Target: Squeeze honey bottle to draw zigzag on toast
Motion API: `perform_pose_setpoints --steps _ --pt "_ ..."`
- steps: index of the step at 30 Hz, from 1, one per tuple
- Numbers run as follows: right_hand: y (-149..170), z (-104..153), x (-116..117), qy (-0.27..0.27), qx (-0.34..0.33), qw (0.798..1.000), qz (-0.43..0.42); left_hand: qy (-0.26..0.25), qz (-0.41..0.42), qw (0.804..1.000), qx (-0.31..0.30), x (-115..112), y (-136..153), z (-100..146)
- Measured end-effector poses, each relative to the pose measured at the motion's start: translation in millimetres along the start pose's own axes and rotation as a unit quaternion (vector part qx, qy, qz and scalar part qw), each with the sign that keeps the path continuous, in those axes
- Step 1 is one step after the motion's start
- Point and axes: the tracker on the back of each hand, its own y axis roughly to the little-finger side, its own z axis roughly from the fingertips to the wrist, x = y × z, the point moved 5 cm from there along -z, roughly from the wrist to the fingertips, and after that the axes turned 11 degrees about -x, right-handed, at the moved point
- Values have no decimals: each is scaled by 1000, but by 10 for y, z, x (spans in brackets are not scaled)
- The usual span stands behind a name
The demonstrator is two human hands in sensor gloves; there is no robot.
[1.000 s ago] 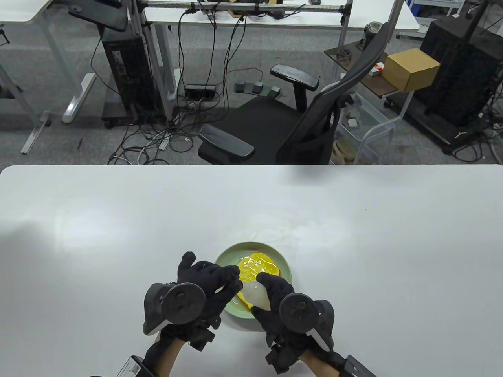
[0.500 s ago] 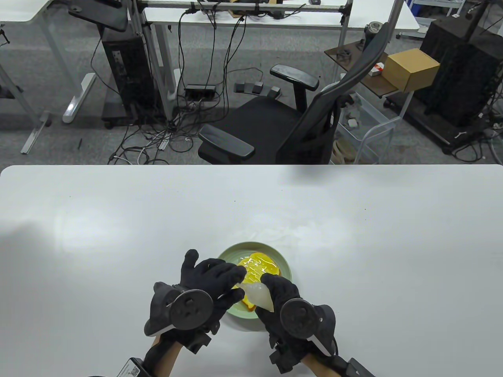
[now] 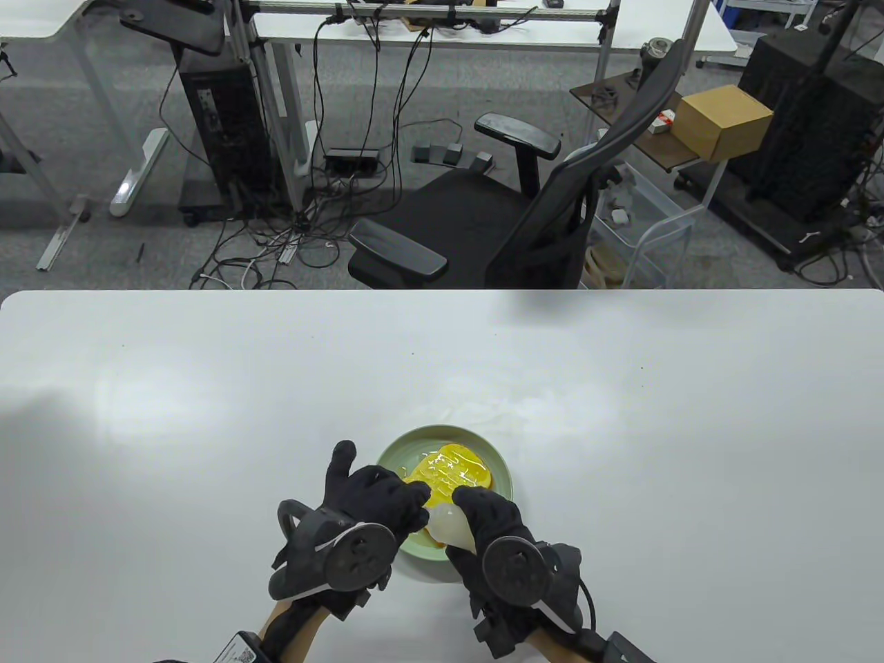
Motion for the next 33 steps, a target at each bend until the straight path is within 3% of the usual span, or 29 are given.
perform_pose_setpoints --steps 3,8,12,15,22,30,33 --pt "-3 6 -19 10 0 1000 3 -13 -11 1000 -7 34 -14 7" --pt "4 16 -45 27 2 999 27 -4 0 999 48 60 169 63" --pt "-64 36 -53 40 -17 997 65 51 32 996 62 -70 197 32" --pt "-106 47 -58 44 -27 995 89 74 5 996 50 -121 136 0" --pt "-105 48 -75 53 -29 994 89 30 -53 998 14 -38 7 -6" --pt "-115 41 -144 64 -31 994 88 15 37 998 53 -16 203 48" --pt "-128 48 -125 60 -35 993 93 39 18 997 57 -61 180 27"
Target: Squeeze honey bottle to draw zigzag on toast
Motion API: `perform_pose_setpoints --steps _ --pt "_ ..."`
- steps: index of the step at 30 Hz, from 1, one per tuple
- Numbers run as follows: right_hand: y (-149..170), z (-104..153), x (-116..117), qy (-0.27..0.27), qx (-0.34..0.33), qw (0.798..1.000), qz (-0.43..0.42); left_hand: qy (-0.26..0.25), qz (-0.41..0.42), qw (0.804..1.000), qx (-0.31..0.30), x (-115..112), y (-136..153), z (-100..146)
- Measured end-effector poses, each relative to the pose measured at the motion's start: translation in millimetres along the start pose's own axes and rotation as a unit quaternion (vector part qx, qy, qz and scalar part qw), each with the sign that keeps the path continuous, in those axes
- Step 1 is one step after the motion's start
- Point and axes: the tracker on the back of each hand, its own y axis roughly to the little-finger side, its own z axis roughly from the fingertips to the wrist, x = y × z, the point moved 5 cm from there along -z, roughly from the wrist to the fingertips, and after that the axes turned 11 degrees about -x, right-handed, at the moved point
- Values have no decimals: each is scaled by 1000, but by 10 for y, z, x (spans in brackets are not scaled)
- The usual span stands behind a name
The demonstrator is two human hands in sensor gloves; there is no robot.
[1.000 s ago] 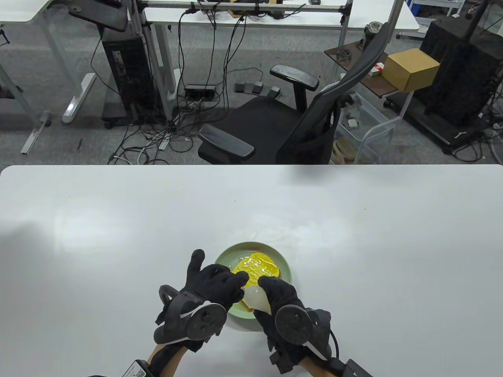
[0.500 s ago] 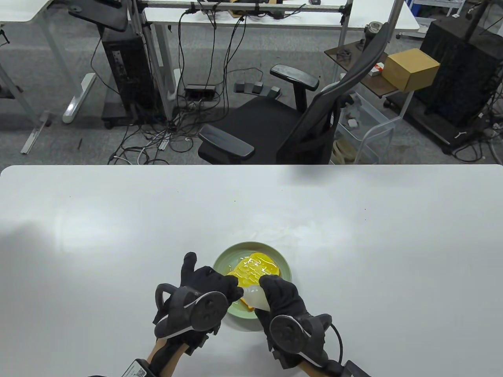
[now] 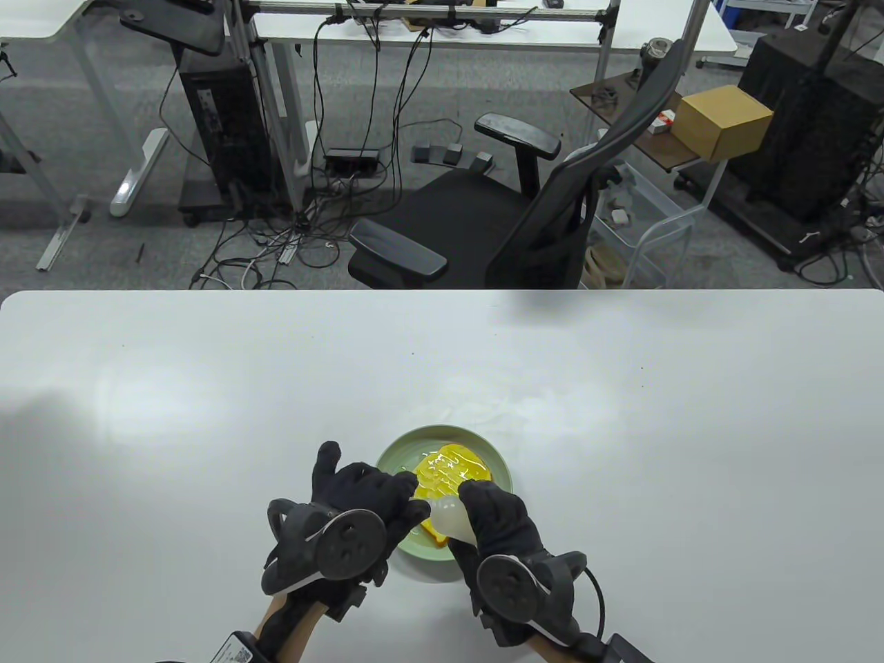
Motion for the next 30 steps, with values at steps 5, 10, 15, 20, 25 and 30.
perform_pose_setpoints --steps 5,10,15,20,25,30 --pt "-28 2 -52 13 -8 1000 5 -25 -28 999 -20 29 -82 -6" --pt "-68 -4 -118 28 -20 999 19 -46 -48 997 -37 82 -96 16" --pt "-47 -21 -174 36 -18 999 29 -54 -12 998 -27 123 -8 35" --pt "-40 -21 -160 35 -18 999 33 -49 32 998 14 124 181 77" --pt "-82 -18 -166 36 -26 998 36 -1 74 997 -31 -18 58 -3" --pt "-65 -31 -134 22 -31 999 6 -5 21 999 -49 31 -26 -10"
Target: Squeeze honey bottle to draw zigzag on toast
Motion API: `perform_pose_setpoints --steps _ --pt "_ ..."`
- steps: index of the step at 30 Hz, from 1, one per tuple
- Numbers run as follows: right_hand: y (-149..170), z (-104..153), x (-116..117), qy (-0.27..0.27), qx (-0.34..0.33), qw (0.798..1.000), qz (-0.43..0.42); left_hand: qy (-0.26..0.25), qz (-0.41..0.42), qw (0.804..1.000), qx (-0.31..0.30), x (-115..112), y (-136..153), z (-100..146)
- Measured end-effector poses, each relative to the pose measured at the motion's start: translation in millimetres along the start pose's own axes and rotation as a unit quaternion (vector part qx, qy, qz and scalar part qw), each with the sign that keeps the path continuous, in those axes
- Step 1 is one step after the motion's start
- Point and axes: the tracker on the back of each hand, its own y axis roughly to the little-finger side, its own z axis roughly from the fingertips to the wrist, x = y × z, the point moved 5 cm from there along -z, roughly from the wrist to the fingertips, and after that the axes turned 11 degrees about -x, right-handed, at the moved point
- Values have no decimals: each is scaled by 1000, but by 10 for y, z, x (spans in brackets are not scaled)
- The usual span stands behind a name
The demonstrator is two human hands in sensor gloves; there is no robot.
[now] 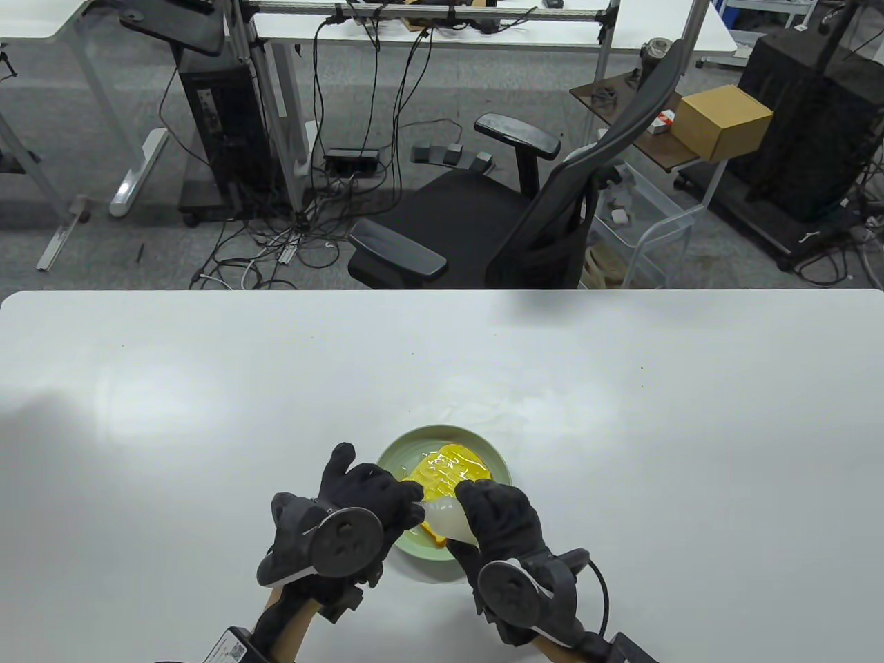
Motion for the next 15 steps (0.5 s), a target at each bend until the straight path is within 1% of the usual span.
perform_pose_setpoints --steps 1,4,6,9,12,15 --pt "-24 4 -5 5 -9 1000 11 7 -20 1000 -4 11 -12 -4" --pt "-56 6 -31 14 -15 999 32 -6 -47 999 -4 46 -38 8" --pt "-43 -6 -60 20 -11 999 44 -30 -38 999 -6 65 -38 20" --pt "-34 -5 -64 22 -11 998 51 -31 -18 999 10 62 17 39" --pt "-48 2 -47 20 -16 998 59 -32 -11 999 8 52 43 43" --pt "-57 0 -52 20 -20 998 59 -37 1 999 -5 65 0 25"
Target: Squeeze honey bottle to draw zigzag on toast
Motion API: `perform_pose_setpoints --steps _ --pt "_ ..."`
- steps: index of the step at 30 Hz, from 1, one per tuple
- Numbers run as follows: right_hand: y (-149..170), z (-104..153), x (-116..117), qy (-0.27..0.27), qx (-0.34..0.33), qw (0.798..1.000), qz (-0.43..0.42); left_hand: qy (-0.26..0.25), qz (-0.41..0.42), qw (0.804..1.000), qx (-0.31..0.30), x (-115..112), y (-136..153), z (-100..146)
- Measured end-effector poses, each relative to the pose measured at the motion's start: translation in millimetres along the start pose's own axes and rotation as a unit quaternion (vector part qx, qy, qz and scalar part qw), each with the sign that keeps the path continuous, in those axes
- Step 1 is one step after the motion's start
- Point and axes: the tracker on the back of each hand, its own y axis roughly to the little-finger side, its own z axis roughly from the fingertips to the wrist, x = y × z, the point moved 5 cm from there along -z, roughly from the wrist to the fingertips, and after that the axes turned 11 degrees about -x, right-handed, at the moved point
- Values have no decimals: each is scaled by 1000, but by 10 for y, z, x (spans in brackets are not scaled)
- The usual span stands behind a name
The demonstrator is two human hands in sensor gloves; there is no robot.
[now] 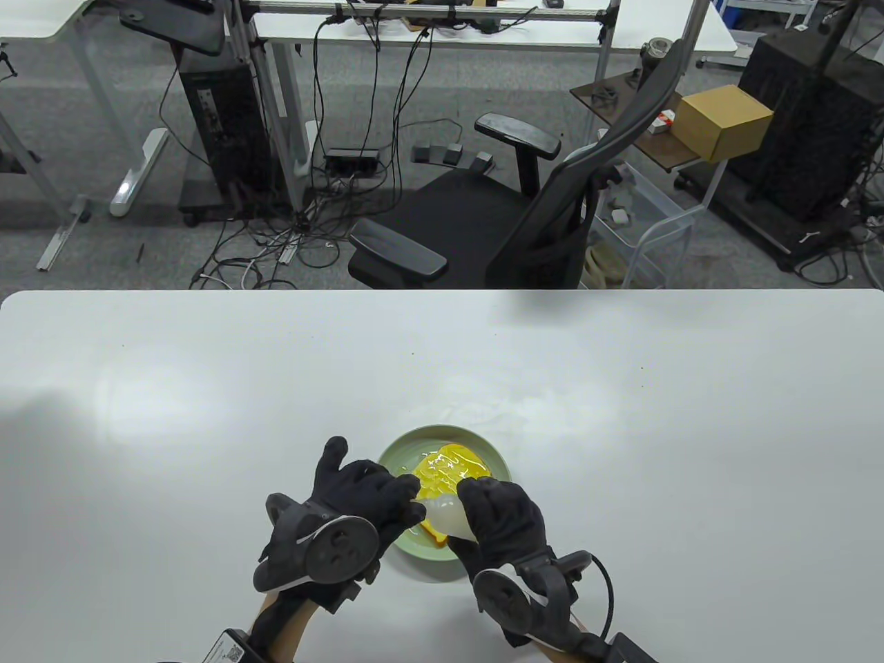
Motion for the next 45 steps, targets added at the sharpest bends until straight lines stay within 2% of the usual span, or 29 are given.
perform_pose_setpoints --steps 5,10,16,19,23,25,31,37,43,45 --pt "14 -20 23 -16 -1 999 -35 12 -33 999 -4 35 -33 -4" --pt "26 -30 -17 -10 4 1000 -6 35 -11 999 -5 11 -39 -17" --pt "90 -37 17 -26 23 999 8 74 -53 996 19 2 13 12" --pt "227 -46 -27 -19 53 998 17 57 -61 996 38 47 85 42" --pt "561 19 -18 -44 121 991 -38 34 -35 997 54 116 177 83" --pt "779 116 27 -67 166 981 -69 30 -23 998 60 123 220 95" --pt "1266 371 195 -113 270 952 -87 44 -8 996 74 41 324 104" --pt "1408 411 366 -121 300 943 -77 50 -1 995 81 1 361 111" --pt "1371 443 510 -157 286 944 -42 56 -5 995 83 -17 366 105" --pt "1381 468 524 -150 283 947 -31 59 -9 995 84 -24 365 102"
